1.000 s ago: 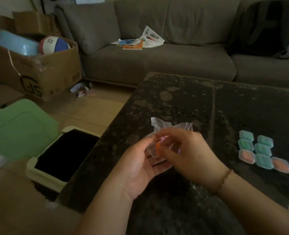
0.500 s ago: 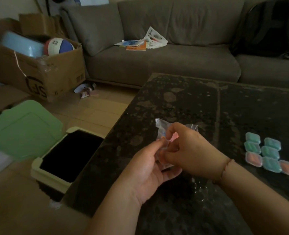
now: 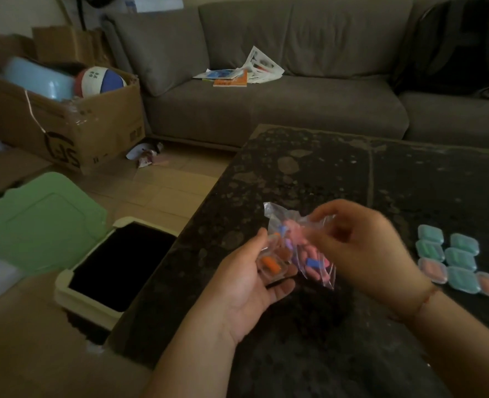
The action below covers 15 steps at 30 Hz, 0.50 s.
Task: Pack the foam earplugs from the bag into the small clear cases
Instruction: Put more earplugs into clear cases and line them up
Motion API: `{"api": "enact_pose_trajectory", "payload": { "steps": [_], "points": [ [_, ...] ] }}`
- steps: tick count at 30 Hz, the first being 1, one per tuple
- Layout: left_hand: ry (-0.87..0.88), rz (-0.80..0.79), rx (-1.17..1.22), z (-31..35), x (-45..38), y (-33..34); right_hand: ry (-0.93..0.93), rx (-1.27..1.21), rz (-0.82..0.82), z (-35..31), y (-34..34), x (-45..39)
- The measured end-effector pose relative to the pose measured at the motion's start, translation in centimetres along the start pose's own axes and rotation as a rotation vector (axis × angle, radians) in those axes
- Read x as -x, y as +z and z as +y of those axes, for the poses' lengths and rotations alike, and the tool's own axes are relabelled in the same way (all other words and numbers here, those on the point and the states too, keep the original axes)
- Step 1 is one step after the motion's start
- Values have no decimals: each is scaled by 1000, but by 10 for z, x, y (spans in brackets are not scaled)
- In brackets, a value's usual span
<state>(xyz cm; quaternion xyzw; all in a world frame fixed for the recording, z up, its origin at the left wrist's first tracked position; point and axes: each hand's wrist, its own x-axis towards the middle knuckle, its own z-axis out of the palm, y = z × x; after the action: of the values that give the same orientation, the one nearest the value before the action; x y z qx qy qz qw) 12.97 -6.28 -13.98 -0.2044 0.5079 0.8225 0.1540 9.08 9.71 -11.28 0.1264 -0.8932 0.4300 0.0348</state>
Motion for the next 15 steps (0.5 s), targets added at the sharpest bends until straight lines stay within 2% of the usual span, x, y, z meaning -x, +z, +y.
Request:
{"api": "enact_pose_trajectory", "payload": {
  "steps": [3, 5, 7, 9, 15],
  "points": [
    [40, 59, 35, 5, -4, -4, -11, 89, 193, 26, -19, 0],
    [72, 113, 95, 10, -7, -6, -42, 286, 196, 44, -21, -2],
    [108, 164, 155, 15, -11, -7, -119, 529, 111, 53, -15, -4],
    [136, 196, 190, 17, -16, -7, -180, 656, 2, 60, -7, -9],
    [135, 180, 202, 10, -22, -2, -202, 647, -171, 64, 9, -33]
  ]
}}
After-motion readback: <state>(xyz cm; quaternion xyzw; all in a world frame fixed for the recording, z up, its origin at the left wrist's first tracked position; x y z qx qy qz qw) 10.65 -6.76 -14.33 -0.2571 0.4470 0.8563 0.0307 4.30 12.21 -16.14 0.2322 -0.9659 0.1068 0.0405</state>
